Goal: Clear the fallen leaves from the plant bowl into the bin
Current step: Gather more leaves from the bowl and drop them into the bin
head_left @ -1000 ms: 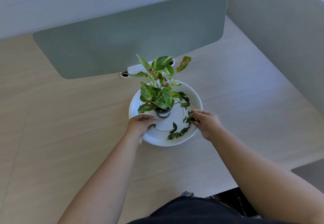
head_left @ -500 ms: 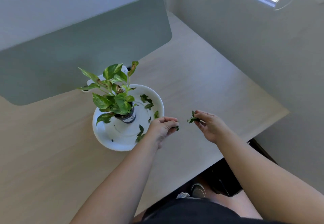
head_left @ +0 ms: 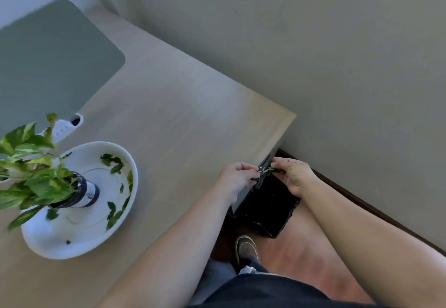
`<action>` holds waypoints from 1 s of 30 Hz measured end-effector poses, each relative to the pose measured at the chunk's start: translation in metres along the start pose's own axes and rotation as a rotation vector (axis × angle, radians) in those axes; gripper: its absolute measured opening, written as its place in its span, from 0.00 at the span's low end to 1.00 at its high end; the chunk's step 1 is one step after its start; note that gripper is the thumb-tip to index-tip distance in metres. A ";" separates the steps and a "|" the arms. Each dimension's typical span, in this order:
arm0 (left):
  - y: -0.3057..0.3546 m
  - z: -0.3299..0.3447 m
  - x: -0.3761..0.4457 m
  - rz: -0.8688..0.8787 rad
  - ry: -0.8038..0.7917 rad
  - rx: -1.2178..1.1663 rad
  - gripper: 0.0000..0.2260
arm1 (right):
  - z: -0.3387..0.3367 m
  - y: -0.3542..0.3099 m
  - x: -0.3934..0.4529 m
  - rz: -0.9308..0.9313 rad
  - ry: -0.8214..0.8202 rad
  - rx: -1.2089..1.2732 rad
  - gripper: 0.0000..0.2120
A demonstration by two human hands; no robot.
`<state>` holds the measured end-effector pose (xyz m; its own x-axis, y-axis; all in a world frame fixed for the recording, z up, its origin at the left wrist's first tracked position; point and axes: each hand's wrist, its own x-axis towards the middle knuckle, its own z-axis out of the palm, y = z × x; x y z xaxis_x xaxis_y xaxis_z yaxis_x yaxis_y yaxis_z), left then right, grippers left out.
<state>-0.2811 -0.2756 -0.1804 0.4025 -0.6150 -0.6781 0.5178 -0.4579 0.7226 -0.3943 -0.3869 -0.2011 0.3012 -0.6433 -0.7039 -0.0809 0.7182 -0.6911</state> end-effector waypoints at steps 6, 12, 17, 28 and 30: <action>-0.020 0.041 0.027 -0.089 -0.037 0.180 0.09 | -0.052 0.004 0.030 -0.041 0.225 -0.230 0.08; -0.032 0.066 0.052 -0.131 -0.015 0.333 0.08 | -0.074 0.013 0.056 0.002 0.300 -0.317 0.06; -0.031 0.082 0.061 -0.170 -0.027 0.481 0.03 | -0.081 0.016 0.059 0.041 0.305 -0.387 0.04; -0.020 0.083 0.062 -0.250 -0.045 0.411 0.17 | -0.087 0.012 0.065 0.165 0.198 -0.240 0.15; -0.016 0.078 0.061 -0.237 -0.063 0.372 0.17 | -0.082 0.007 0.062 0.166 0.186 -0.188 0.16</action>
<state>-0.3234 -0.3556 -0.2235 0.2531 -0.4977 -0.8296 0.2785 -0.7838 0.5551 -0.4539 -0.4435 -0.2632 0.0915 -0.5715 -0.8155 -0.2941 0.7669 -0.5704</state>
